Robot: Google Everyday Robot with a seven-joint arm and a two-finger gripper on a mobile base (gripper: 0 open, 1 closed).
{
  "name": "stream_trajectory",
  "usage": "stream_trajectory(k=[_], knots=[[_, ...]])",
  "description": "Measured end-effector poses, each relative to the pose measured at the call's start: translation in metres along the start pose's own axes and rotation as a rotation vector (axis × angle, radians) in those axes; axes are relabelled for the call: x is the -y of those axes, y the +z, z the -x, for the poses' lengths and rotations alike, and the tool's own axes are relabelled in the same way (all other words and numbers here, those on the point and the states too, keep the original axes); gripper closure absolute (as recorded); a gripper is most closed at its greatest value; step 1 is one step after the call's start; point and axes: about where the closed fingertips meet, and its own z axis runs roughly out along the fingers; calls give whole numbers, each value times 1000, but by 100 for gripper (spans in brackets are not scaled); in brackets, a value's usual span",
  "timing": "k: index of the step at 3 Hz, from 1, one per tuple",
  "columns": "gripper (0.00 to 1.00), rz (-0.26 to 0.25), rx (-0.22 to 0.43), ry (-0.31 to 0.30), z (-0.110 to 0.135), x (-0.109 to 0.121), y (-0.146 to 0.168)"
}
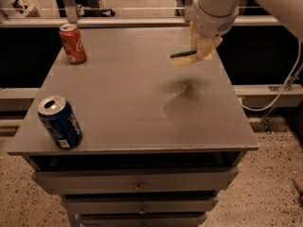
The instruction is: Move sponge near pepsi can
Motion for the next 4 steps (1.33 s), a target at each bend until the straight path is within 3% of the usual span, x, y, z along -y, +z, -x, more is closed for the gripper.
stream_trajectory(k=[2, 3, 4], knots=[[100, -60, 222, 236, 63, -34, -38], [100, -92, 310, 296, 105, -38, -50], [100, -111, 386, 317, 152, -40, -58]])
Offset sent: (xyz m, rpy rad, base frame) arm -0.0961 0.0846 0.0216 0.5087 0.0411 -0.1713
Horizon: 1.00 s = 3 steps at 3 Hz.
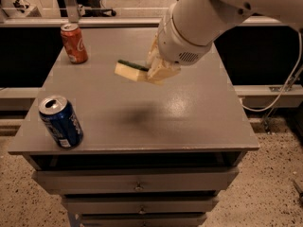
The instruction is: Move sponge near pepsi can
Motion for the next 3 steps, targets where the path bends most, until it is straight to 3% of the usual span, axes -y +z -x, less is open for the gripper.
stream_trajectory(k=[1, 3], knots=[[100, 0, 0, -2, 0, 0, 0], [100, -12, -56, -150, 29, -38, 39]])
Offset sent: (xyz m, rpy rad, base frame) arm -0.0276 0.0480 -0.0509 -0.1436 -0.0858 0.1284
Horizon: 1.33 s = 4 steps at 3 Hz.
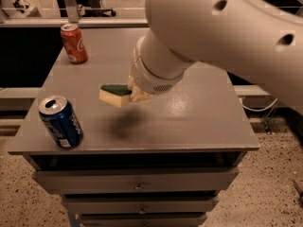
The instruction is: Move sponge near pepsi can
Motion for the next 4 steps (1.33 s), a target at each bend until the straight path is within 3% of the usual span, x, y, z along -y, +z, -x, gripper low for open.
stream_trajectory(k=[2, 4], knots=[[100, 3, -33, -68, 27, -21, 37], [59, 81, -29, -66, 39, -36, 66]])
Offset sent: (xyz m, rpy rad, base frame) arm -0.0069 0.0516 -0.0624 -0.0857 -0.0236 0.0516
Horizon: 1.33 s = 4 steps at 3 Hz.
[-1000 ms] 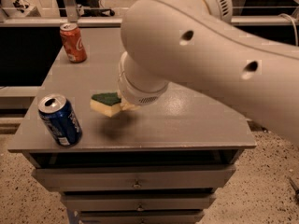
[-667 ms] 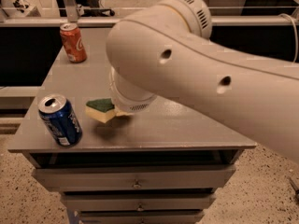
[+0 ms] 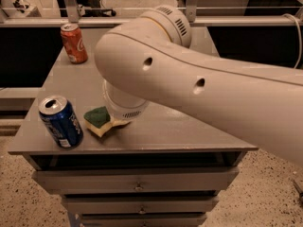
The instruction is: Move sponge near pepsi can
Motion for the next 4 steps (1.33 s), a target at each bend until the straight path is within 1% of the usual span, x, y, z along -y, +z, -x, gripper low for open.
stream_trajectory(k=[1, 2, 3, 4], knots=[[36, 43, 15, 4, 2, -4, 9], [13, 63, 25, 13, 0, -4, 12], [0, 107, 77, 69, -16, 6, 10], [0, 159, 152, 135, -44, 32, -2]])
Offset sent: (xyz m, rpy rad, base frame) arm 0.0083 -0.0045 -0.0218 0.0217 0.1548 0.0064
